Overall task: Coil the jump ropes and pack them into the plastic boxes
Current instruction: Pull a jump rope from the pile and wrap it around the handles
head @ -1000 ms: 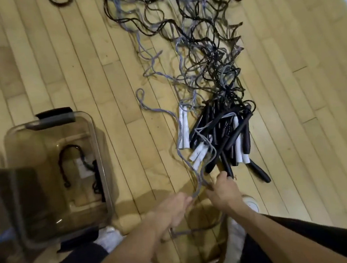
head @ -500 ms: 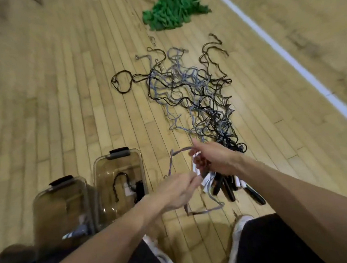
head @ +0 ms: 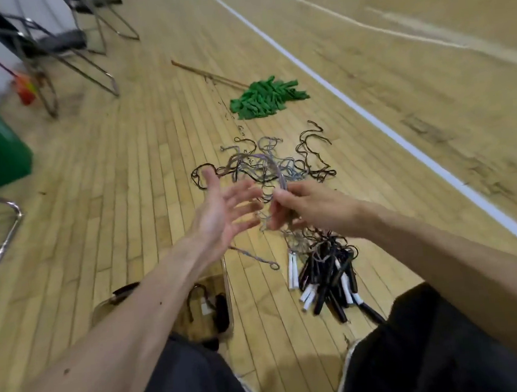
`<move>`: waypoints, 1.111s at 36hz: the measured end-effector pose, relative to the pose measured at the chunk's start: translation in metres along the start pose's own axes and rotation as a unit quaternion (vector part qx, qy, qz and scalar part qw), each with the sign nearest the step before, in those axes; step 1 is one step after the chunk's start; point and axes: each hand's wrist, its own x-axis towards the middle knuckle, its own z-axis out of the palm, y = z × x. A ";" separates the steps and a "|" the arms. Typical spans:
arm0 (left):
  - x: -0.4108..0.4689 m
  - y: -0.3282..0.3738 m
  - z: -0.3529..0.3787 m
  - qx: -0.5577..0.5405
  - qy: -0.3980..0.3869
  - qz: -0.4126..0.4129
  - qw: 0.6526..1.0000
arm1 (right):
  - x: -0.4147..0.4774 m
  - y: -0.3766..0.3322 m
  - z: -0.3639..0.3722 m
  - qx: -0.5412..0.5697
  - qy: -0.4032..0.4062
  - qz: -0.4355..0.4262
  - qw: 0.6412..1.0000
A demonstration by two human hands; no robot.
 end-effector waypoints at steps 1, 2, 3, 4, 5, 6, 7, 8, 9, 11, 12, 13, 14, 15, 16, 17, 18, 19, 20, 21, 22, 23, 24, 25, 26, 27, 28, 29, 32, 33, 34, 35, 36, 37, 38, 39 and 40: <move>-0.012 -0.005 0.006 0.039 -0.039 -0.006 0.998 | -0.007 -0.022 -0.009 0.007 0.015 -0.018 1.000; -0.023 -0.011 0.013 0.095 -0.071 -0.006 0.993 | -0.012 -0.041 -0.017 0.017 0.024 -0.030 0.999; -0.032 -0.018 0.020 0.154 -0.102 0.002 0.983 | -0.015 -0.059 -0.026 0.027 0.032 -0.037 0.998; -0.039 -0.024 0.029 0.215 -0.119 0.011 0.969 | -0.019 -0.075 -0.033 0.040 0.037 -0.042 0.998; -0.042 -0.028 0.038 0.262 -0.124 0.016 0.957 | -0.022 -0.090 -0.038 0.055 0.039 -0.043 0.997; -0.040 -0.033 0.042 0.303 -0.118 0.025 0.946 | -0.023 -0.103 -0.042 0.071 0.038 -0.040 0.996; -0.040 -0.036 0.049 0.343 -0.109 0.043 0.932 | -0.029 -0.115 -0.044 0.079 0.039 -0.039 0.995; -0.040 -0.039 0.053 0.378 -0.105 0.064 0.918 | -0.032 -0.127 -0.044 0.087 0.039 -0.041 0.995; -0.040 -0.041 0.057 0.398 -0.109 0.089 0.907 | -0.038 -0.137 -0.044 0.094 0.041 -0.047 0.994; -0.044 -0.042 0.066 0.391 -0.128 0.107 0.905 | -0.048 -0.153 -0.046 0.109 0.051 -0.066 0.991; -0.049 -0.041 0.069 0.354 -0.131 0.092 0.921 | -0.053 -0.157 -0.047 0.112 0.065 -0.077 0.989; -0.052 -0.038 0.072 0.314 -0.126 0.076 0.938 | -0.056 -0.158 -0.048 0.116 0.085 -0.089 0.986; -0.055 -0.034 0.074 0.278 -0.120 0.060 0.951 | -0.059 -0.157 -0.048 0.123 0.099 -0.097 0.983; -0.059 -0.028 0.077 0.251 -0.107 0.047 0.961 | -0.063 -0.151 -0.048 0.123 0.105 -0.109 0.981; -0.062 -0.020 0.079 0.235 -0.091 0.040 0.967 | -0.067 -0.141 -0.047 0.109 0.105 -0.118 0.981; -0.067 -0.010 0.082 0.227 -0.075 0.041 0.970 | -0.072 -0.128 -0.043 0.077 0.099 -0.120 0.985; -0.074 0.001 0.084 0.215 -0.059 0.051 0.973 | -0.076 -0.111 -0.036 0.041 0.092 -0.112 0.989; -0.080 0.013 0.087 0.200 -0.044 0.068 0.976 | -0.079 -0.089 -0.028 0.010 0.092 -0.097 0.991; -0.085 0.025 0.089 0.178 -0.030 0.085 0.980 | -0.084 -0.066 -0.017 -0.001 0.101 -0.086 0.991; -0.089 0.036 0.090 0.148 -0.018 0.102 0.983 | -0.090 -0.045 -0.004 0.011 0.107 -0.080 0.991; -0.092 0.047 0.091 0.122 -0.015 0.116 0.986 | -0.095 -0.025 0.007 0.049 0.097 -0.080 0.991; -0.094 0.056 0.093 0.105 -0.018 0.125 0.986 | -0.101 -0.011 0.019 0.086 0.069 -0.082 0.990; -0.097 0.063 0.096 0.091 -0.026 0.123 0.988 | -0.106 -0.001 0.030 0.105 0.037 -0.082 0.990; -0.098 0.068 0.097 0.067 -0.036 0.112 0.991 | -0.110 0.007 0.040 0.103 0.010 -0.072 0.992; -0.102 0.073 0.100 0.029 -0.042 0.097 0.994 | -0.113 0.012 0.050 0.097 -0.008 -0.063 0.993; -0.102 0.077 0.101 -0.020 -0.040 0.082 0.996 | -0.115 0.015 0.059 0.079 -0.020 -0.054 0.995; -0.103 0.081 0.102 -0.069 -0.038 0.072 0.994 | -0.118 0.017 0.067 0.054 -0.022 -0.058 0.997; -0.103 0.084 0.102 -0.103 -0.035 0.071 0.992 | -0.120 0.016 0.075 0.033 -0.013 -0.071 0.997; -0.106 0.090 0.101 -0.087 -0.033 0.086 0.992 | -0.122 0.000 0.078 0.103 0.051 -0.068 0.991; -0.108 0.089 0.099 -0.049 -0.033 0.093 0.994 | -0.123 -0.008 0.075 0.158 0.074 -0.060 0.983; -0.113 0.088 0.098 -0.014 -0.039 0.100 0.994 | -0.124 -0.017 0.070 0.211 0.095 -0.059 0.971; -0.116 0.083 0.096 0.014 -0.050 0.104 0.993 | -0.123 -0.026 0.062 0.256 0.111 -0.057 0.959; -0.120 0.076 0.093 0.028 -0.068 0.102 0.992 | -0.124 -0.037 0.054 0.297 0.117 -0.057 0.946; -0.124 0.066 0.090 0.041 -0.089 0.100 0.990 | -0.126 -0.048 0.046 0.338 0.118 -0.059 0.932; -0.127 0.054 0.088 0.056 -0.116 0.095 0.987 | -0.128 -0.062 0.037 0.378 0.119 -0.060 0.916; -0.130 0.039 0.087 0.084 -0.143 0.084 0.983 | -0.129 -0.074 0.029 0.414 0.123 -0.060 0.900; -0.134 0.025 0.087 0.117 -0.174 0.068 0.975 | -0.129 -0.086 0.021 0.445 0.128 -0.057 0.884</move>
